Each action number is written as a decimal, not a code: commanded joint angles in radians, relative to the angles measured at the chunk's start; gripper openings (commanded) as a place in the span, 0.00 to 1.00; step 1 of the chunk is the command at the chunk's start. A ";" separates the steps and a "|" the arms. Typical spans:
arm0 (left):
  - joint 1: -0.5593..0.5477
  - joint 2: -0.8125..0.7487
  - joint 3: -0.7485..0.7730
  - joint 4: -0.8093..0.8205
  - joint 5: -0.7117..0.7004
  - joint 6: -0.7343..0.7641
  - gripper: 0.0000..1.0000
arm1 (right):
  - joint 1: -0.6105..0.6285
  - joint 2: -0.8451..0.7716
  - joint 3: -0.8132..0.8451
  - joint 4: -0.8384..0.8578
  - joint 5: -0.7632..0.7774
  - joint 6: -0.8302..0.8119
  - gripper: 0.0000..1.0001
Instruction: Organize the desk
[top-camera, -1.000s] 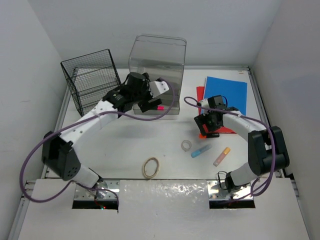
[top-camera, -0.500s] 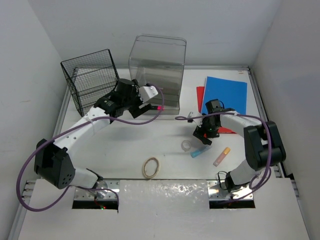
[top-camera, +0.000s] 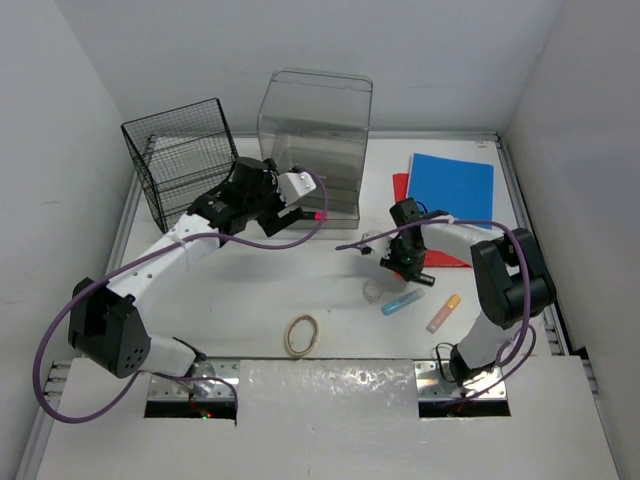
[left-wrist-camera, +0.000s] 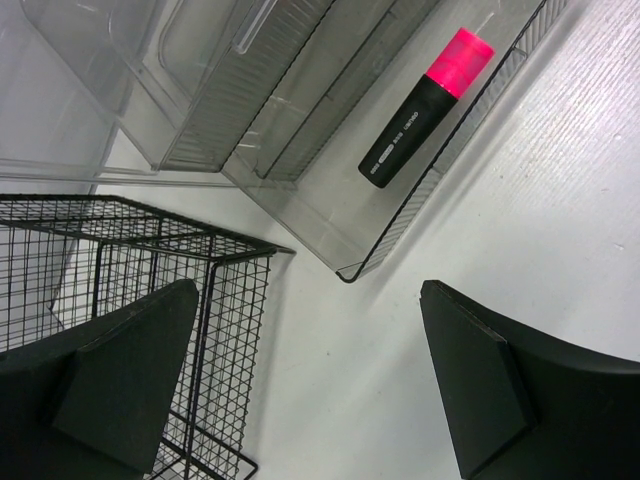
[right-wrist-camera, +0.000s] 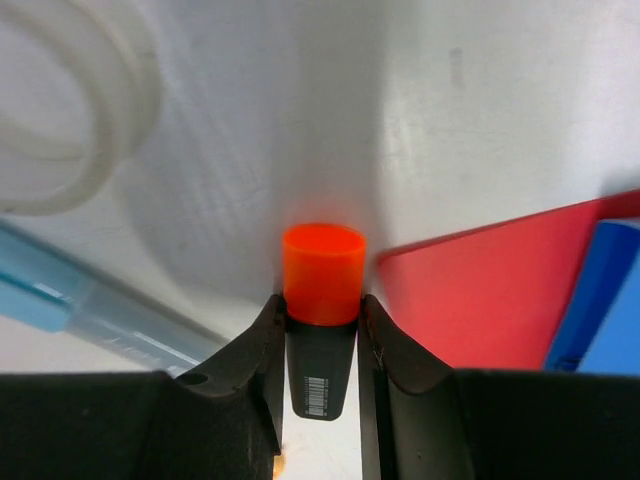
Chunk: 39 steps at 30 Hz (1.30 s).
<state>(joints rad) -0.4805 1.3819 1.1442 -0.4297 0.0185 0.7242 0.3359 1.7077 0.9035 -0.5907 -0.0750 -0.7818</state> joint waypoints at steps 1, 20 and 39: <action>0.016 -0.030 0.005 0.026 0.006 -0.014 0.92 | 0.009 -0.043 -0.017 -0.049 -0.013 0.030 0.00; 0.275 -0.198 -0.104 0.101 0.110 -0.181 0.91 | 0.400 -0.171 0.285 0.416 -0.017 -0.026 0.00; 0.306 -0.190 -0.146 0.137 -0.046 -0.181 0.91 | 0.416 0.296 0.658 0.537 0.218 -0.068 0.82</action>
<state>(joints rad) -0.1837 1.2037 0.9859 -0.3359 -0.0151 0.5488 0.7486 2.0415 1.5410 -0.1223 0.0875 -0.8867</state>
